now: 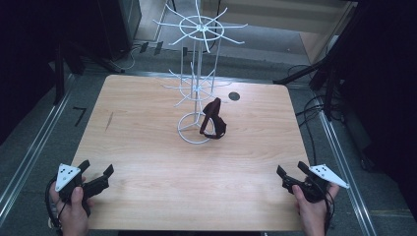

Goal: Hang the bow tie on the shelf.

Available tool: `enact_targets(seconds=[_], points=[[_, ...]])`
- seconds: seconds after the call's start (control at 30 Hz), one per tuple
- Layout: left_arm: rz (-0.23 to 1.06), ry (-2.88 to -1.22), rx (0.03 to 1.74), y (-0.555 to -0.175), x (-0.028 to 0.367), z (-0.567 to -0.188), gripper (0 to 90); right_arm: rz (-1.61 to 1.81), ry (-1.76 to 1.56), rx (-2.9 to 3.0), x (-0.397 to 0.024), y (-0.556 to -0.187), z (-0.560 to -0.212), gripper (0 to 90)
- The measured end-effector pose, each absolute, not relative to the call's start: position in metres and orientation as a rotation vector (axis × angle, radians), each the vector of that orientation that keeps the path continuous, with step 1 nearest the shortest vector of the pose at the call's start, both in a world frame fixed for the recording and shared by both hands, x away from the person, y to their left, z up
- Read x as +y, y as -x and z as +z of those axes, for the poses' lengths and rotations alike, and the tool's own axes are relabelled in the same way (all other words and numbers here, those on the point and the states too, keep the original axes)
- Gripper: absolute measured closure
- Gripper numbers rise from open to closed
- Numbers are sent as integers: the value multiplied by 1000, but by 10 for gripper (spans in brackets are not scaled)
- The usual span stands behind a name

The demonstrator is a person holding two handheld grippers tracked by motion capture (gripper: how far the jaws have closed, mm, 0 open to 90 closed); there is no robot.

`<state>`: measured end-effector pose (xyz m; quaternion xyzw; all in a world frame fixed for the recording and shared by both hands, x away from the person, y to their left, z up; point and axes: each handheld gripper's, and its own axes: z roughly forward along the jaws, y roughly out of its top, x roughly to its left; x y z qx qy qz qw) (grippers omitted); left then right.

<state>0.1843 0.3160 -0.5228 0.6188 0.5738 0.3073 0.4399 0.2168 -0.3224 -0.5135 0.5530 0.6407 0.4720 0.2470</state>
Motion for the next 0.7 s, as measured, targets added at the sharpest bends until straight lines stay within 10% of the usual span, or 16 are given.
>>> enact_targets(seconds=[0.7], points=[[770, -1538, 1424, -184, 315, -523, 139, 1202, -1601, 1688, -370, -188, -538, 138]])
